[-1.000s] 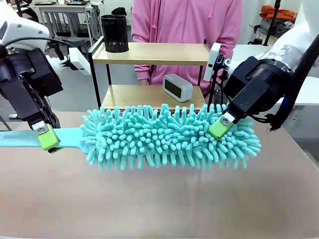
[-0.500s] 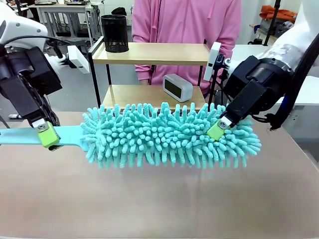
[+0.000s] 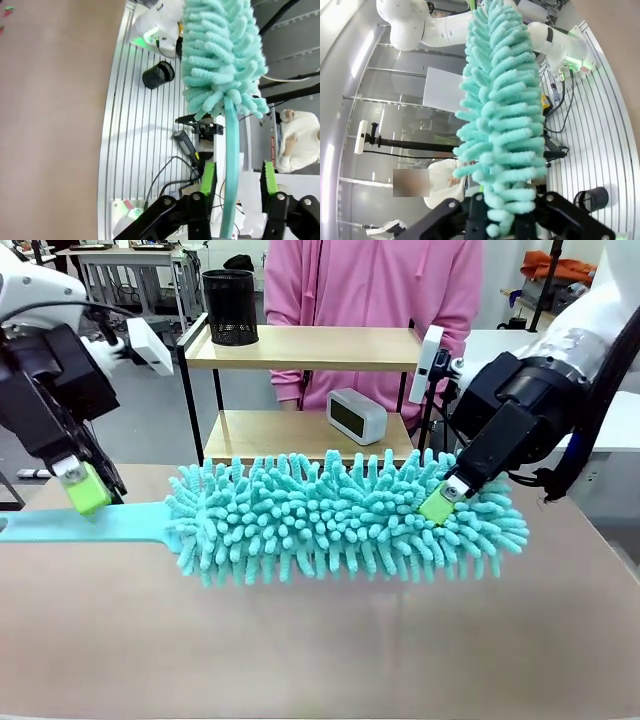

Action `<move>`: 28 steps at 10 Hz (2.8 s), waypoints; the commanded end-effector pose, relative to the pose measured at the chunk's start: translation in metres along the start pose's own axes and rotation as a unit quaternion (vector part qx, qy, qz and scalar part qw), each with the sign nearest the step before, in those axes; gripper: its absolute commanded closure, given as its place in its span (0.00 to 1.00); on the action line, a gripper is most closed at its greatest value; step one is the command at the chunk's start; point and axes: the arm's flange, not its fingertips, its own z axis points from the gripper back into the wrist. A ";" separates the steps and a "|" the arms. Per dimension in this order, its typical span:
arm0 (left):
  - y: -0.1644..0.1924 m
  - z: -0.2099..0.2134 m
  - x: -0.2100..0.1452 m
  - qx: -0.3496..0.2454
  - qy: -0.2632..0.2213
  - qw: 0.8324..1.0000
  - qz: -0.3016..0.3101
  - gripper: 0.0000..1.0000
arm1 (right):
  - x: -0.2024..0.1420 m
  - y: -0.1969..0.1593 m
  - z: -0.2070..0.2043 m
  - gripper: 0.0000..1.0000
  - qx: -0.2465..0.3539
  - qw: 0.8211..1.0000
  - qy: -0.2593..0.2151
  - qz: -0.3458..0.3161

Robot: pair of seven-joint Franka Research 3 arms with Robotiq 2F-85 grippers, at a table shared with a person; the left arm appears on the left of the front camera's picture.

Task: Clean the shelf.
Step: Hand the Duster back to the human.

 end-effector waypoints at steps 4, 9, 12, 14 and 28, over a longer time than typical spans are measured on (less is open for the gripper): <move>-0.012 0.123 -0.089 -0.006 -0.355 0.935 -0.018 0.00 | -0.020 0.014 0.033 1.00 0.005 1.000 -0.011 0.015; 0.092 0.162 -0.213 -0.052 -0.689 0.707 0.149 0.00 | -0.122 0.057 0.126 1.00 -0.038 0.955 -0.287 0.071; 0.119 0.155 -0.217 -0.069 -0.705 0.685 0.168 0.00 | -0.239 0.034 0.170 1.00 -0.084 0.831 -0.549 -0.013; 0.126 0.159 -0.248 -0.045 -0.688 0.698 0.193 0.00 | -0.297 -0.008 0.168 0.87 -0.053 0.753 -0.646 -0.112; 0.126 0.159 -0.248 -0.045 -0.688 0.698 0.193 0.00 | -0.358 -0.055 0.231 0.87 -0.062 0.719 -0.645 -0.253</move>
